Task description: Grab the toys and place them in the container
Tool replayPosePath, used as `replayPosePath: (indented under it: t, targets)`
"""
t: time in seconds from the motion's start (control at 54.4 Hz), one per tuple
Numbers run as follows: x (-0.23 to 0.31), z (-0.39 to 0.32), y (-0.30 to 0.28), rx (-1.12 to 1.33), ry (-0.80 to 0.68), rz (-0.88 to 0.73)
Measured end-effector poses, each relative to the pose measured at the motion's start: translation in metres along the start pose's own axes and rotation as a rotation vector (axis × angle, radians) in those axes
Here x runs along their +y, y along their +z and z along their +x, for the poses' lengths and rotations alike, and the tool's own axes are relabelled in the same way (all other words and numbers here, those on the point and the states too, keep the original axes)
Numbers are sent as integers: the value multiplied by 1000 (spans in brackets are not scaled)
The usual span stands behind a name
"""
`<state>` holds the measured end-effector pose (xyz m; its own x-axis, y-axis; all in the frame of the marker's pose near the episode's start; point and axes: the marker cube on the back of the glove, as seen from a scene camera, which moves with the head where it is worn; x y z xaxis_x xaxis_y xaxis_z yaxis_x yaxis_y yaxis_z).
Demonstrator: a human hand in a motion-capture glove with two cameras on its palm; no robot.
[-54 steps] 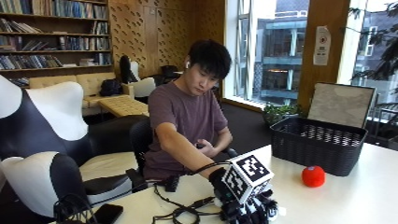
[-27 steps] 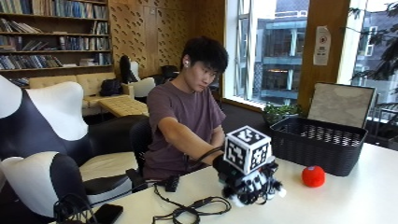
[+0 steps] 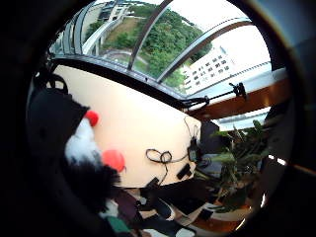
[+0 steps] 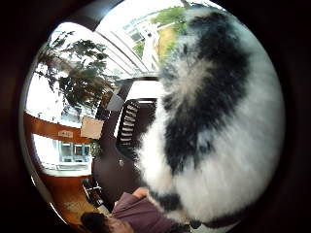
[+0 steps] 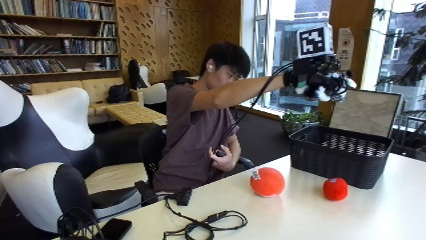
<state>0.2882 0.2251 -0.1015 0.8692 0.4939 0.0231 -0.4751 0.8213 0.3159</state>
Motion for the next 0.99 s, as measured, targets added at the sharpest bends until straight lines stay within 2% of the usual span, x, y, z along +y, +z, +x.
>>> replayPosePath:
  t: [0.165,0.257,0.331,0.459,0.551,0.588,0.643,0.68,0.698,0.771,0.808,0.863,0.937,0.992]
  targets:
    - [-33,-115,-9,-16,-155,-1]
    - [-50,-189,4,-59,-136,-40]
    - [-57,-237,22,-55,-201,-65]
    - [-67,-305,54,-34,-223,-101]
    - [-66,-339,69,-77,-407,-96]
    - [-70,-348,75,-57,-360,-86]
    - [-82,-353,86,20,-92,-67]
    - [-87,-359,92,44,-14,-60]
    - [-86,-362,94,36,-47,-59]
    - [-76,-374,99,-40,-363,-69]
    - [-77,-378,105,-26,-367,-80]
    - [-79,-381,116,11,-286,-137]
    - [-70,-383,124,-12,-431,-317]
    - [-66,-382,125,-11,-451,-397]
